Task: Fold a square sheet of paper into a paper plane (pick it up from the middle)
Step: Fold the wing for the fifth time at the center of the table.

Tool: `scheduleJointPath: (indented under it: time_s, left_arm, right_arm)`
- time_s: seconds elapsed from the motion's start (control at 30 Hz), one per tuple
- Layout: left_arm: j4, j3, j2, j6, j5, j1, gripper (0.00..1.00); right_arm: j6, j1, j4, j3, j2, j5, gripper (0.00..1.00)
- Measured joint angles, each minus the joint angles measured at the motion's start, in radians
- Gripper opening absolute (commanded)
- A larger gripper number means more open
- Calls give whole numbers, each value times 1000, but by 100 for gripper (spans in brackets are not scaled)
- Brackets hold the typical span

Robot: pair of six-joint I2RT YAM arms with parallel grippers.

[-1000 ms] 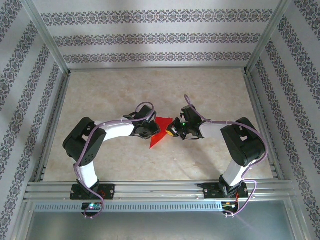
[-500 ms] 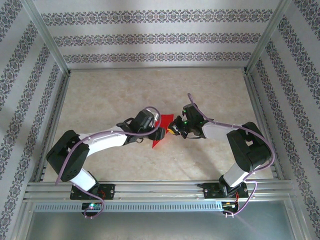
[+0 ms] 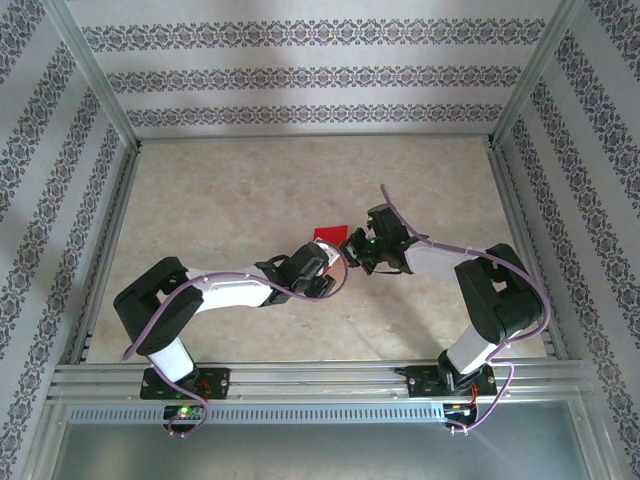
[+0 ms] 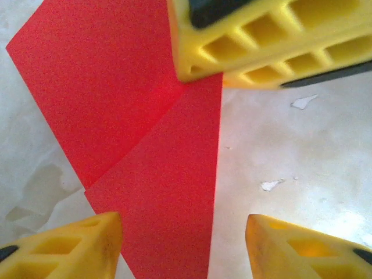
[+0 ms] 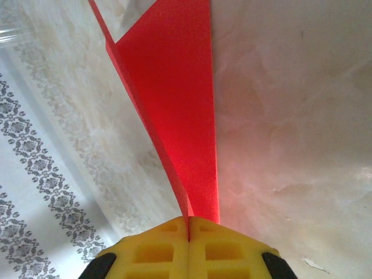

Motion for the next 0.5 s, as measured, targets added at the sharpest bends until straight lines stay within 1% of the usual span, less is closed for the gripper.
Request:
scheduleJointPath:
  time_s: [0.27, 0.4, 0.5]
  left_arm:
    - [19, 3, 33, 53, -124, -30, 42]
    - [34, 3, 33, 63, -146, -32, 36]
    - [45, 3, 33, 65, -153, -32, 29]
  right_arm:
    - [23, -6, -3, 10, 0, -17, 2]
    - [32, -6, -4, 10, 1, -21, 5]
    - [34, -6, -4, 10, 2, -24, 7]
